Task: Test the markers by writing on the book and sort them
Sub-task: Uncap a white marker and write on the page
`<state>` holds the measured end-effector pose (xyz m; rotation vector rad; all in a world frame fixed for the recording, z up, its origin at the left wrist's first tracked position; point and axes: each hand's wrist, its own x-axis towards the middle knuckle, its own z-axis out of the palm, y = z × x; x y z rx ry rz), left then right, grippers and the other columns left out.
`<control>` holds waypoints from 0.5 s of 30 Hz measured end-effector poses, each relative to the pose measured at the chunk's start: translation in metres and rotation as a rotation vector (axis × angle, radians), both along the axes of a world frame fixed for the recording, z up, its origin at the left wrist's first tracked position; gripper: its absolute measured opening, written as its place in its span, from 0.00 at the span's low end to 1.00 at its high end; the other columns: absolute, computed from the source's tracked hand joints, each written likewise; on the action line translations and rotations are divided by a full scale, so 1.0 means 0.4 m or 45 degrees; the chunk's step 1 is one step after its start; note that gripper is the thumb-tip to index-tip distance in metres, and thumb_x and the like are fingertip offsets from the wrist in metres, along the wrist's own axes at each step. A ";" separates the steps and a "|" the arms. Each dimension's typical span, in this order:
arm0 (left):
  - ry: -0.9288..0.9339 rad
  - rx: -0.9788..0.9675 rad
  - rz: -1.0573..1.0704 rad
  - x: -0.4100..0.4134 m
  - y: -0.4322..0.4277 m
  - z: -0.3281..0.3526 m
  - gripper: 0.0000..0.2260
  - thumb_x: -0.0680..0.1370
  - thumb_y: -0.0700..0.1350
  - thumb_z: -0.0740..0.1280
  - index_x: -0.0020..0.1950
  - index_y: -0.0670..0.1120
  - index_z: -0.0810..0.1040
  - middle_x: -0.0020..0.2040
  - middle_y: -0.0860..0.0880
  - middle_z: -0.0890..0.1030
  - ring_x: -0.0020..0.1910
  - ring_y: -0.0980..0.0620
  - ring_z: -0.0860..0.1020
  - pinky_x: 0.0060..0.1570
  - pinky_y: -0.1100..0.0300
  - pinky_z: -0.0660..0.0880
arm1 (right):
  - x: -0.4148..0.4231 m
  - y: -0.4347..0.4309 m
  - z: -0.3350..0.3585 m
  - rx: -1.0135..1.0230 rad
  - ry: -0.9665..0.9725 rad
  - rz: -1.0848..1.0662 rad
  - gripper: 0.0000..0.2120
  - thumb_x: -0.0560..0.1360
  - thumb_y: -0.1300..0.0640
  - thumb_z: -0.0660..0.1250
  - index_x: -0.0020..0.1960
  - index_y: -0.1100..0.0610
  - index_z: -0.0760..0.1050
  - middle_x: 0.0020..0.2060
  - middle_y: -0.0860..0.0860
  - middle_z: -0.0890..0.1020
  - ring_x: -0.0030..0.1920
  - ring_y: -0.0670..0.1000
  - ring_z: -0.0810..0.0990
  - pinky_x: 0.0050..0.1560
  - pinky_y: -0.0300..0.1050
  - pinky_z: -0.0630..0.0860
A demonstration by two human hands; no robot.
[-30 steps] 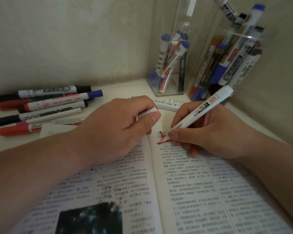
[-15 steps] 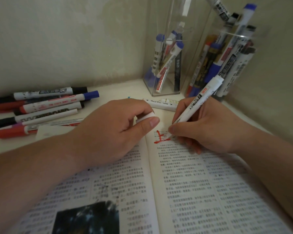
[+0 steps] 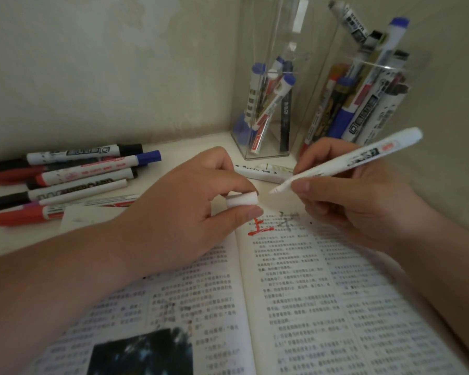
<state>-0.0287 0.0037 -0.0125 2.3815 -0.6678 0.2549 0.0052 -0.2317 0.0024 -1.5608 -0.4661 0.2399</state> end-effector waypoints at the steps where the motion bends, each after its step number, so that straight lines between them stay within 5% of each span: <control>1: 0.003 0.012 -0.004 0.001 -0.001 0.000 0.14 0.76 0.62 0.65 0.56 0.60 0.83 0.46 0.61 0.72 0.45 0.65 0.74 0.43 0.75 0.67 | 0.000 0.000 0.001 0.061 0.008 0.030 0.08 0.65 0.67 0.75 0.39 0.57 0.80 0.25 0.59 0.69 0.24 0.52 0.62 0.24 0.36 0.62; 4: -0.017 0.037 -0.020 0.005 -0.004 0.000 0.14 0.75 0.62 0.66 0.56 0.59 0.84 0.45 0.61 0.72 0.45 0.67 0.73 0.43 0.76 0.66 | -0.002 0.002 0.003 0.144 0.031 0.110 0.05 0.65 0.62 0.73 0.41 0.59 0.81 0.27 0.58 0.68 0.28 0.57 0.58 0.25 0.39 0.60; 15: -0.017 0.020 -0.131 0.005 -0.016 -0.005 0.10 0.76 0.63 0.66 0.50 0.61 0.82 0.44 0.60 0.72 0.44 0.60 0.74 0.41 0.72 0.66 | -0.019 0.012 0.000 -0.047 -0.086 0.124 0.11 0.68 0.61 0.79 0.43 0.59 0.77 0.27 0.53 0.76 0.24 0.50 0.69 0.23 0.39 0.67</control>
